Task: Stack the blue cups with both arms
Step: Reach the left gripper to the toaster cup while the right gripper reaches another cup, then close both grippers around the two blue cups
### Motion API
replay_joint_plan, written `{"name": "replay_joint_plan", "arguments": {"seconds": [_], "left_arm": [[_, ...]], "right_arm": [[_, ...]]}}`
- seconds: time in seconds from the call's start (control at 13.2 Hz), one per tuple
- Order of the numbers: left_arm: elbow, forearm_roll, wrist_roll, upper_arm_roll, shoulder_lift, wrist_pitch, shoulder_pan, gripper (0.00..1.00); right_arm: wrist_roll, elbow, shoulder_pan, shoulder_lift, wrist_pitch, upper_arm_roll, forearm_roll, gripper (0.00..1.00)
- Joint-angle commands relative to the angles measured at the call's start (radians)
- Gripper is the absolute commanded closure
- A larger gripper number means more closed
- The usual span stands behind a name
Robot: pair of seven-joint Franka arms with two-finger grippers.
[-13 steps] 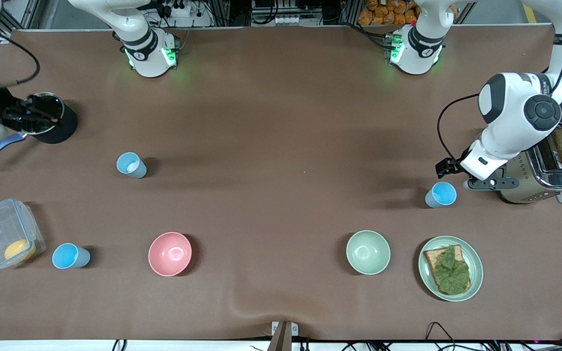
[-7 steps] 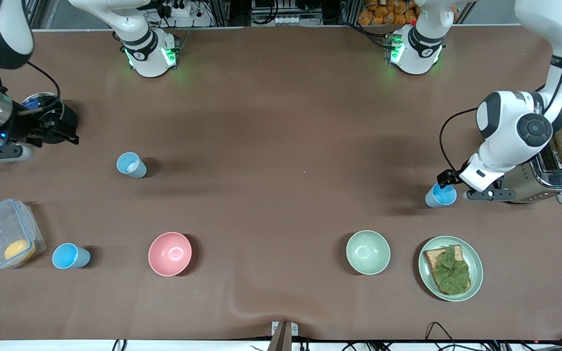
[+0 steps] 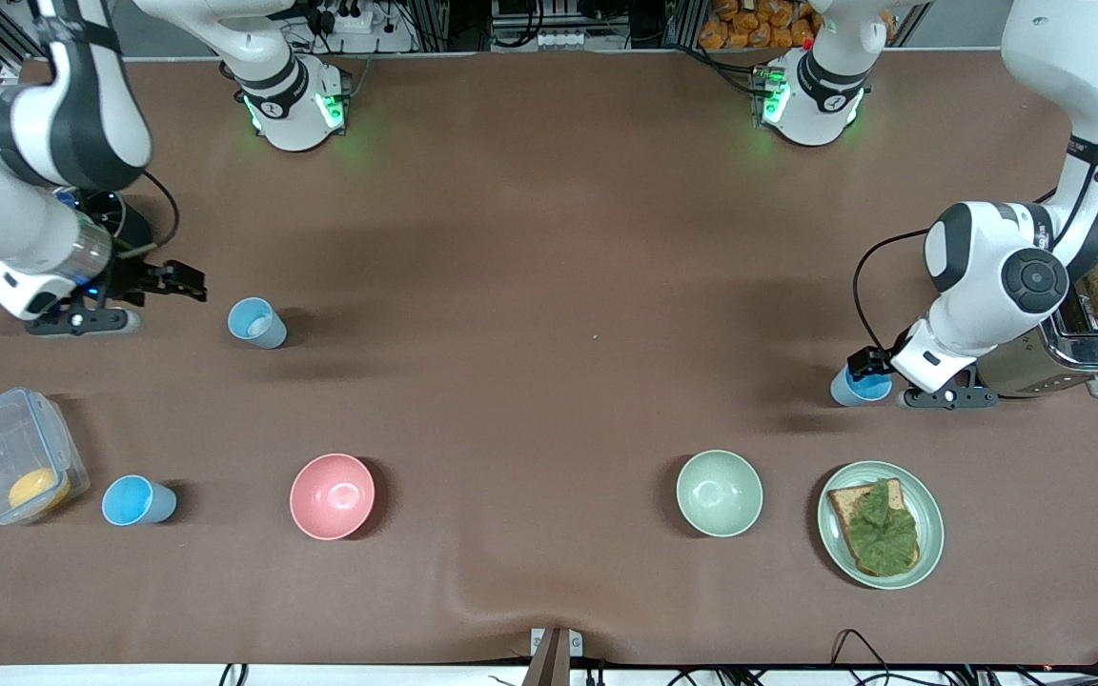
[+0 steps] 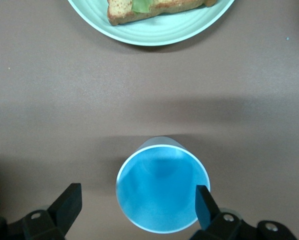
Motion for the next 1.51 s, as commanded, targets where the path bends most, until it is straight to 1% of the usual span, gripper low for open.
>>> {"name": "replay_joint_plan", "arguments": {"seconds": [0.0,0.08,0.15,0.23,0.3,0.38,0.45,0.75,0.91,1.06,1.13,1.36,1.43], "left_arm": [[0.014,0.045,-0.006,-0.002,0.028,0.033,0.008,0.0],[0.014,0.047,-0.006,0.0,0.033,0.043,0.014,0.0],[0.016,0.047,-0.006,-0.002,0.044,0.05,0.017,0.02],[0.016,0.045,-0.011,-0.002,0.053,0.053,0.014,0.27],[0.016,0.047,-0.011,-0.003,0.07,0.063,0.017,0.6],[0.016,0.048,0.004,-0.006,0.067,0.064,0.014,0.96],[0.013,0.047,0.007,-0.006,0.064,0.063,0.005,1.0],[0.014,0.044,0.049,-0.008,0.07,0.066,0.019,1.0],[0.014,0.042,0.05,-0.008,0.07,0.067,0.019,1.0],[0.009,0.042,0.047,-0.011,0.046,0.064,0.014,1.0],[0.005,0.041,0.04,-0.014,0.01,0.051,0.009,1.0],[0.029,0.031,0.038,-0.083,-0.079,-0.055,0.012,1.0],[0.058,0.031,0.035,-0.118,-0.096,-0.098,0.009,1.0]], "right_arm": [[-0.015,-0.062,-0.026,0.027,0.094,0.008,-0.001,0.0],[-0.016,-0.064,-0.034,0.052,0.127,0.008,-0.001,0.0],[-0.016,-0.074,-0.036,0.076,0.157,0.008,-0.001,0.0],[-0.022,-0.093,-0.037,0.095,0.206,0.008,-0.001,0.0],[-0.043,-0.122,-0.042,0.103,0.257,0.008,-0.001,0.0],[-0.057,-0.133,-0.058,0.118,0.286,0.008,-0.001,0.0],[-0.061,-0.134,-0.066,0.132,0.291,0.009,-0.001,0.0],[-0.094,-0.139,-0.089,0.173,0.314,0.011,0.001,0.0],[-0.094,-0.154,-0.088,0.176,0.316,0.011,0.007,0.0],[-0.094,-0.165,-0.085,0.178,0.316,0.011,0.022,0.0],[-0.094,-0.166,-0.082,0.184,0.319,0.011,0.038,0.0],[-0.094,-0.17,-0.077,0.212,0.34,0.012,0.047,0.0],[-0.094,-0.17,-0.074,0.212,0.339,0.014,0.059,0.07]]}}
